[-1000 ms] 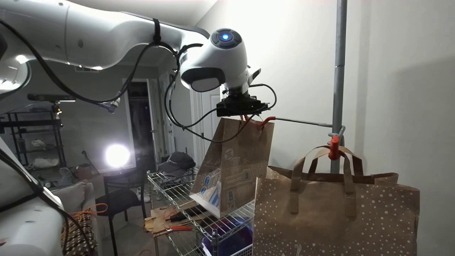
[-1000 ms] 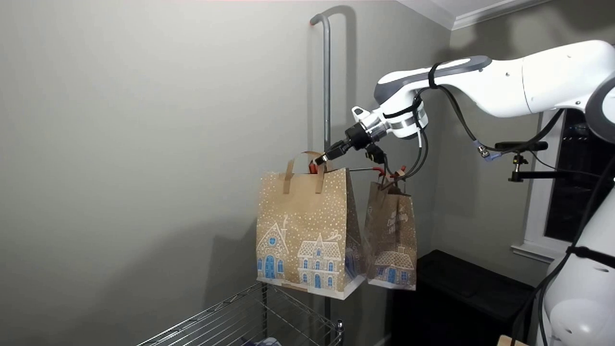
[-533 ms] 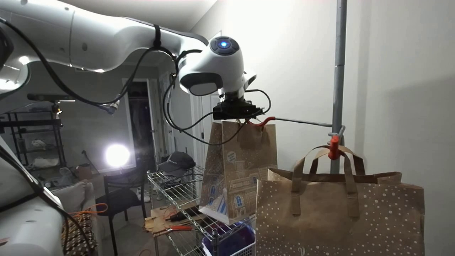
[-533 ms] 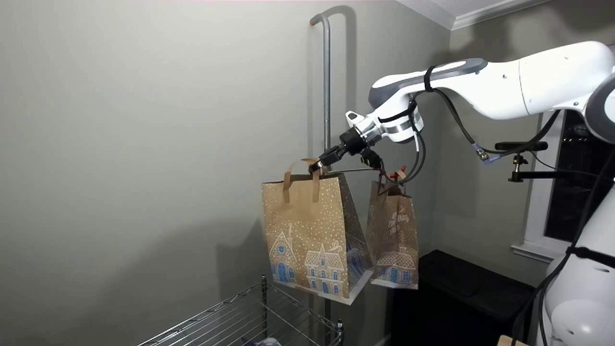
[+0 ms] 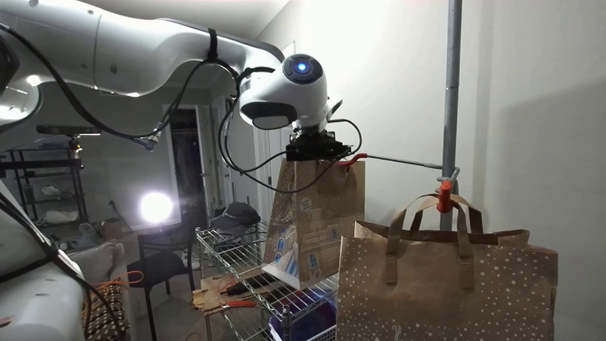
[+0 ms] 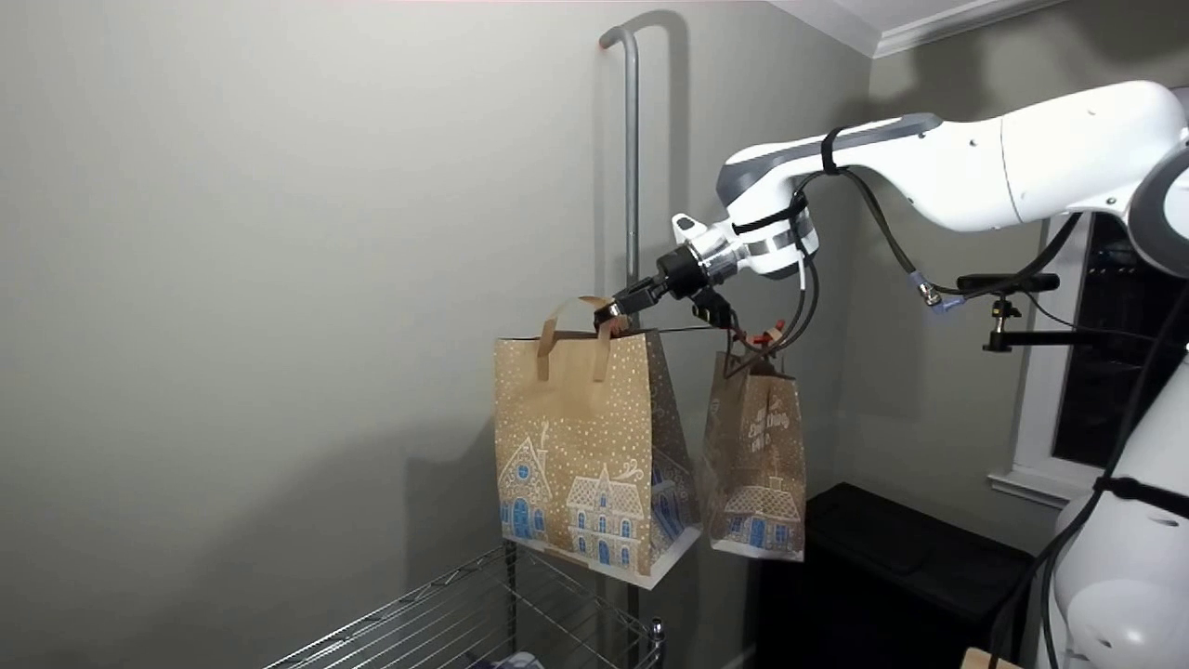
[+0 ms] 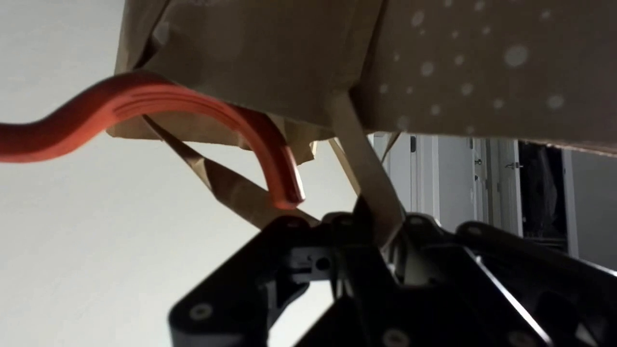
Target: Move both paper bags from the hooks and place them on the top shelf of the rack
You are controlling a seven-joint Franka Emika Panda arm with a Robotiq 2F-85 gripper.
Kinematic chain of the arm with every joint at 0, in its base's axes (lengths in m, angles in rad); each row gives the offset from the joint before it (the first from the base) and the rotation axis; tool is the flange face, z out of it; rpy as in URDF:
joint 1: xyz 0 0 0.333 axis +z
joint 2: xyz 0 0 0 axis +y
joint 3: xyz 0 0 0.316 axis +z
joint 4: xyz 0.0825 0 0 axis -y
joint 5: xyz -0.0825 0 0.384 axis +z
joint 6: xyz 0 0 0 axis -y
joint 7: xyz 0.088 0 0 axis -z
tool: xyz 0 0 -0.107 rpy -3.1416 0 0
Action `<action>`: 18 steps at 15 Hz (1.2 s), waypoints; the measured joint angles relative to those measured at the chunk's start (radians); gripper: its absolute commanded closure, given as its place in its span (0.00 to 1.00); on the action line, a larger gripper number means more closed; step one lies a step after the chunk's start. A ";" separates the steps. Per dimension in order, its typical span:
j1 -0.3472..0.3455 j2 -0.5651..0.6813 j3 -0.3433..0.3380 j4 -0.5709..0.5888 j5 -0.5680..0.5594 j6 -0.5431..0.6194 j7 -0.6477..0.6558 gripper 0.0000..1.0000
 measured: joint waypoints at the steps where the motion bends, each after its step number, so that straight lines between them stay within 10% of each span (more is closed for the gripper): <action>1: 0.003 0.004 0.001 0.000 0.000 -0.014 -0.003 0.95; 13: 0.017 0.083 0.092 -0.017 -0.127 -0.035 -0.002 0.96; 18: 0.019 0.060 0.147 0.011 -0.182 0.155 0.139 0.96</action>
